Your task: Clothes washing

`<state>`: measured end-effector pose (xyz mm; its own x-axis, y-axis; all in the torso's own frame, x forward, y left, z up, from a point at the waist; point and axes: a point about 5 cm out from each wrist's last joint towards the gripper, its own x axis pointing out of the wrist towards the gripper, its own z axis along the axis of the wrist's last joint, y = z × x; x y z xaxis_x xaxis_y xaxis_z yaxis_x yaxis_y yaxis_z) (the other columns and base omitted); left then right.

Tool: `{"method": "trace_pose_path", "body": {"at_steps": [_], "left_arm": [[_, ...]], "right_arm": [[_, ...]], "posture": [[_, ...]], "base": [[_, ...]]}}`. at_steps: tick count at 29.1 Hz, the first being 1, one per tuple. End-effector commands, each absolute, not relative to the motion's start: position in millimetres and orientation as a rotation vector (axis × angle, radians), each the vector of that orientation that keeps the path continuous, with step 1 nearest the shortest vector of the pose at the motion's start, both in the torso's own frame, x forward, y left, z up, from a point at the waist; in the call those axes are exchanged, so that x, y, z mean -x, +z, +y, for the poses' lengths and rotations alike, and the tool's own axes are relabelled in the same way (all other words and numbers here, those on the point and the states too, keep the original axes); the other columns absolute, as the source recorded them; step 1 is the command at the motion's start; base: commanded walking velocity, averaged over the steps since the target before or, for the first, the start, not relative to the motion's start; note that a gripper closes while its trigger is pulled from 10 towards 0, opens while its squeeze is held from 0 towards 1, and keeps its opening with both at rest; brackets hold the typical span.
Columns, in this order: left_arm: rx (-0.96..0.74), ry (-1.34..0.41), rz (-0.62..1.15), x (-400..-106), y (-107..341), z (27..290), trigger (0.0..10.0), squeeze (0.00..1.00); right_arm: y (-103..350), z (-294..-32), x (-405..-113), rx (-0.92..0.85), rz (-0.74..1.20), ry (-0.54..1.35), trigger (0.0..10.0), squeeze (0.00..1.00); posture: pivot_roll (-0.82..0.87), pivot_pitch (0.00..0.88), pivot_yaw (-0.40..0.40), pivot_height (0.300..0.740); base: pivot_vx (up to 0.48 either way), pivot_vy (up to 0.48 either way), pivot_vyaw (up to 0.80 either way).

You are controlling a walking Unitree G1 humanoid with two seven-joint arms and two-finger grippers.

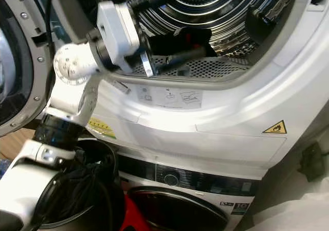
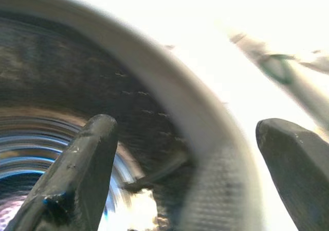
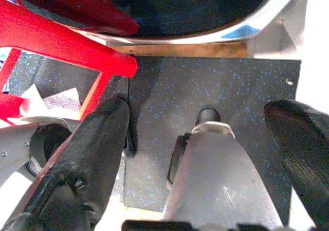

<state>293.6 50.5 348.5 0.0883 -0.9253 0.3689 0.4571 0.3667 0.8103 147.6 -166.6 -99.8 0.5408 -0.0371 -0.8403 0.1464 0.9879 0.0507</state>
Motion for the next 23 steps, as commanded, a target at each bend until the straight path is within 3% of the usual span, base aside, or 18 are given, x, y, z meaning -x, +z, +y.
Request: {"method": "trace_pose_path", "body": {"at_steps": [1,8,14,17,20,23], "left_arm": [[-0.599,-1.122,-1.035,-284,353,48,10.0,0.0],[-0.658,-1.087,-1.014,-278,342,45,10.0,0.0],[-0.536,-1.018,-0.898,-264,321,44,10.0,0.0],[-0.397,-0.934,-0.669,-258,279,51,10.0,0.0],[-0.376,-0.861,-0.49,-252,237,61,10.0,0.0],[-0.397,-0.848,-0.444,-250,225,64,10.0,0.0]], "right_arm": [[-101,-161,-147,-0.135,1.007,-0.101,10.0,0.0],[-99,-158,-151,-0.141,0.991,-0.1,10.0,0.0],[-98,-156,-154,-0.145,0.981,-0.108,10.0,0.0],[-97,-156,-156,-0.142,0.981,-0.115,10.0,0.0],[-97,-156,-156,-0.14,0.984,-0.116,10.0,0.0],[-98,-155,-156,-0.138,0.987,-0.114,10.0,0.0]], "posture": [[0.05,0.0,0.101,0.74],[0.07,0.0,0.11,0.74],[0.09,0.0,0.115,0.74],[0.11,0.0,0.127,0.74],[0.12,0.0,0.129,0.74],[0.12,0.0,0.129,0.74]], "base": [[0.0,0.0,0.0],[0.0,0.0,0.0],[0.0,0.0,0.0],[0.0,0.0,0.0],[0.0,0.0,0.0],[0.0,0.0,0.0]]}}
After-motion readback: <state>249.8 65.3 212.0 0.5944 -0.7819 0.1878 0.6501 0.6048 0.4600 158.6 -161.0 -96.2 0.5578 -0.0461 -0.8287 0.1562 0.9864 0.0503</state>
